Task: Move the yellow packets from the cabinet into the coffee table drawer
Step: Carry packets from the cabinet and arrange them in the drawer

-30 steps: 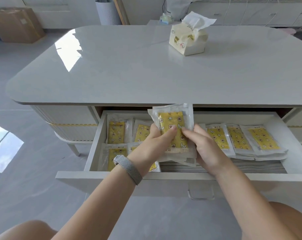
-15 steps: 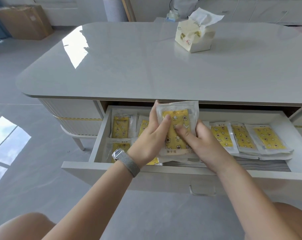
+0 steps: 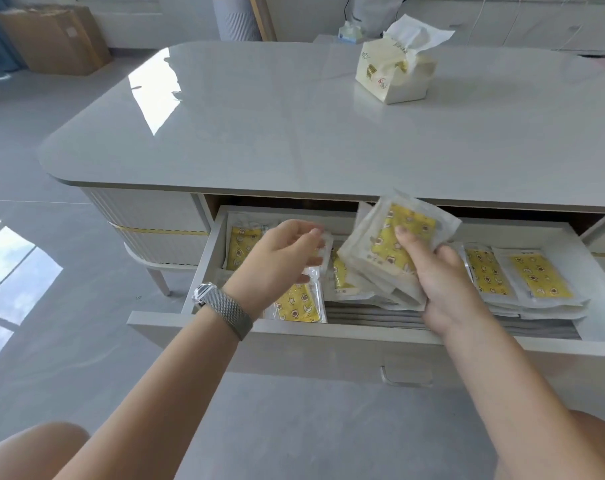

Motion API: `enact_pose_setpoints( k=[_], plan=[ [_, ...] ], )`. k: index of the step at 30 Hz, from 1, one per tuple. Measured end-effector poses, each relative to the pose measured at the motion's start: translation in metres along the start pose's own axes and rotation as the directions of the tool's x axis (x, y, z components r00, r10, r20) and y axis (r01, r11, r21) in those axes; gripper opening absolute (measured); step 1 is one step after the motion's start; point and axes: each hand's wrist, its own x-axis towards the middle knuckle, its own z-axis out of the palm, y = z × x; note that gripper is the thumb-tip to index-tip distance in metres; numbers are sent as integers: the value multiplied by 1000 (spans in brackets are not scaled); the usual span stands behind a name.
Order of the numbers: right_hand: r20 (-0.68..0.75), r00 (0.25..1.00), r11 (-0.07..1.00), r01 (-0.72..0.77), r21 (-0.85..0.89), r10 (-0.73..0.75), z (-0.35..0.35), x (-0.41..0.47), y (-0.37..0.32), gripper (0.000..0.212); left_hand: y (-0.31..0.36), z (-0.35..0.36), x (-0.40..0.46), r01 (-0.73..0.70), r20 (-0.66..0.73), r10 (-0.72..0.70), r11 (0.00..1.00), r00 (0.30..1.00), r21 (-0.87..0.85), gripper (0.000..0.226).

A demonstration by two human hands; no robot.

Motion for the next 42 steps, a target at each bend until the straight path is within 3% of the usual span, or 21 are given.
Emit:
enact_pose_setpoints(
  k=[2, 4, 11, 16, 21, 23, 27, 30, 34, 37, 39, 42],
  plan=[
    [-15, 992, 992, -122, -11, 122, -5, 7, 1, 29, -4, -8, -3, -96, 0, 99, 956, 995, 277, 28],
    [10, 982, 980, -187, -67, 188, -5, 11, 4, 30, -11, -11, -6, -117, 20, 120, 903, 993, 414, 27],
    [55, 957, 867, -233, -440, 284, 8, 32, 5, 35, -34, -23, -9, -123, 16, 134, 848, 991, 516, 25],
    [86, 797, 667, -435, -605, 598, 12, 45, -1, 13, -34, -23, -12, -121, -24, 156, 847, 987, 518, 24],
    [108, 704, 610, -517, -601, 702, 13, 50, 13, 28, -32, -17, -13, -160, -10, 191, 848, 982, 506, 23],
    [127, 679, 585, -505, -635, 723, 13, 49, 18, 28, -33, -15, -13, -160, -3, 188, 845, 982, 510, 23],
    [46, 706, 393, -338, -855, 707, 9, 50, 22, 54, -35, -14, -11, -162, 3, 189, 834, 982, 527, 24],
    [43, 723, 350, -281, -893, 689, 5, 49, 17, 43, -37, -16, -11, -165, -4, 197, 832, 980, 530, 23],
    [-10, 747, 161, -156, -975, 665, 3, 46, 19, 39, -40, -19, -10, -167, -28, 216, 826, 976, 538, 23],
    [-2, 742, 146, -136, -980, 671, 9, 45, 21, 28, -41, -18, -9, -166, -29, 217, 821, 976, 546, 24],
    [0, 753, 103, -90, -991, 658, 13, 45, 23, 43, -41, -17, -9, -171, -21, 219, 816, 976, 553, 24],
    [-33, 790, -70, 12, -997, 612, 15, 47, 23, 61, -41, -17, -8, -170, -19, 219, 808, 976, 564, 24]
  ],
)
